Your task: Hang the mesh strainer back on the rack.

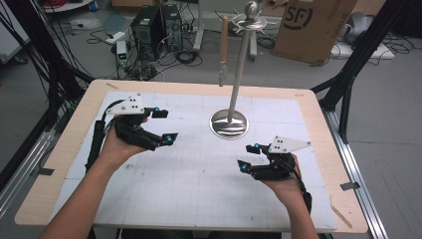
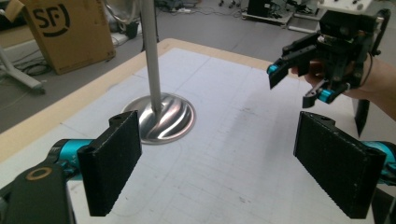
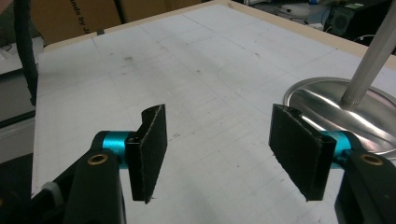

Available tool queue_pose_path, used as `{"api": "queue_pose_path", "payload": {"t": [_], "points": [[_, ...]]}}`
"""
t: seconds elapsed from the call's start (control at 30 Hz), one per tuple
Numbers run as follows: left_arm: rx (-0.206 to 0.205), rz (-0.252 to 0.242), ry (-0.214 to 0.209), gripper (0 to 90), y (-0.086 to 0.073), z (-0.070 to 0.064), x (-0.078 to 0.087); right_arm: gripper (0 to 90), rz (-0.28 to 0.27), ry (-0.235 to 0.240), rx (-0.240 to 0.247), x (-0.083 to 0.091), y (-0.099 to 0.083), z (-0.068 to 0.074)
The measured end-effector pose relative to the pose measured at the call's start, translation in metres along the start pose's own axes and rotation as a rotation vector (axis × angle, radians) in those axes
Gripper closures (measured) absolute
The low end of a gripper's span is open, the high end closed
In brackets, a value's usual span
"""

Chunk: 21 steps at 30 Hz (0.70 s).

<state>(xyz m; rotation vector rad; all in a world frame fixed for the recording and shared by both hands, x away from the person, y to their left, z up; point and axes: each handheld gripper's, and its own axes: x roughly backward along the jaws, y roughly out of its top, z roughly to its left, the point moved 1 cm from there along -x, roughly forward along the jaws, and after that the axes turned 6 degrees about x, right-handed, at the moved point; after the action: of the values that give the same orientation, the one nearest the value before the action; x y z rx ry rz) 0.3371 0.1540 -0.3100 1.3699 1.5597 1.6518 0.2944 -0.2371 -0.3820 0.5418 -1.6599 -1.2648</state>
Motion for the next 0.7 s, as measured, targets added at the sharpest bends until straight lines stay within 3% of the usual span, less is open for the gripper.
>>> {"api": "queue_pose_path", "payload": {"t": [0.43, 0.7], "points": [[0.023, 0.020, 0.050, 15.5, -0.040, -0.006, 0.005, 36.5, 0.005, 0.002, -0.003, 0.000, 0.000, 0.000], [0.022, 0.023, 0.091, 15.5, -0.057, -0.008, 0.007, 36.4, 0.003, 0.003, -0.005, 0.001, 0.000, 0.001]]}}
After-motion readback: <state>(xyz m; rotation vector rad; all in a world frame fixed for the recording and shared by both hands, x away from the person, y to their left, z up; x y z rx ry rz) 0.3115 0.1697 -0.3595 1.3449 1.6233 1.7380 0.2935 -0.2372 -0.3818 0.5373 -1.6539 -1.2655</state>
